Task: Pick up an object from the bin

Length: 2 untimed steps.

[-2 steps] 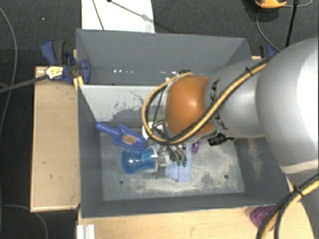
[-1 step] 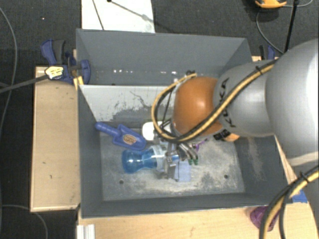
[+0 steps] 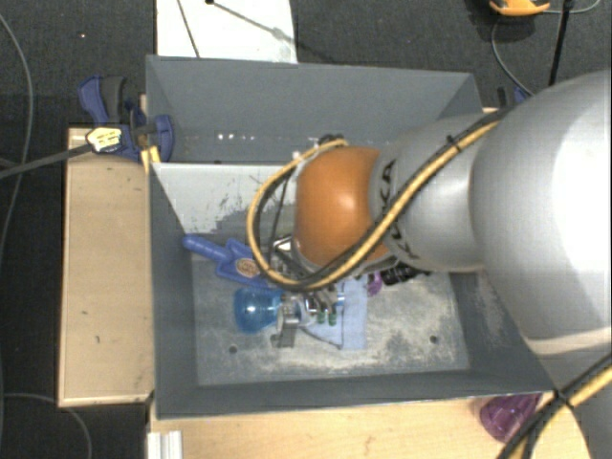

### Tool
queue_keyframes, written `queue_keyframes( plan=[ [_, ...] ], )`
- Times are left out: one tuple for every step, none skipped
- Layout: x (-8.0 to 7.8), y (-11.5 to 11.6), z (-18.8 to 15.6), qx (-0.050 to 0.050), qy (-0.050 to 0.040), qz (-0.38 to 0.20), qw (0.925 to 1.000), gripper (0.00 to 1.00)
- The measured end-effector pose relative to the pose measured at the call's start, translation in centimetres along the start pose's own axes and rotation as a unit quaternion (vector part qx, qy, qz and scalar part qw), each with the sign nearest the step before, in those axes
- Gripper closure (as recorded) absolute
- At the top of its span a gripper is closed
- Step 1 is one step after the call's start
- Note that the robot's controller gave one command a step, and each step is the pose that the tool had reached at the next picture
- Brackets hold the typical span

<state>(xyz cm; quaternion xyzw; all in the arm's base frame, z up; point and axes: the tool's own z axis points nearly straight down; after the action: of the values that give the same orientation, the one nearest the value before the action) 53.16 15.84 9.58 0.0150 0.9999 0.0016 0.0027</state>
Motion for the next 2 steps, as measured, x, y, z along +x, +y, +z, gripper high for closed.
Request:
queue_keyframes(
  plan=[
    [-0.7,-0.6,1.1,-0.002,0.0003,-0.046,0.9989,0.0],
    [0.2,-0.1,2.4,0.0,0.0016,0.08,0.9968,1.0]
  ],
)
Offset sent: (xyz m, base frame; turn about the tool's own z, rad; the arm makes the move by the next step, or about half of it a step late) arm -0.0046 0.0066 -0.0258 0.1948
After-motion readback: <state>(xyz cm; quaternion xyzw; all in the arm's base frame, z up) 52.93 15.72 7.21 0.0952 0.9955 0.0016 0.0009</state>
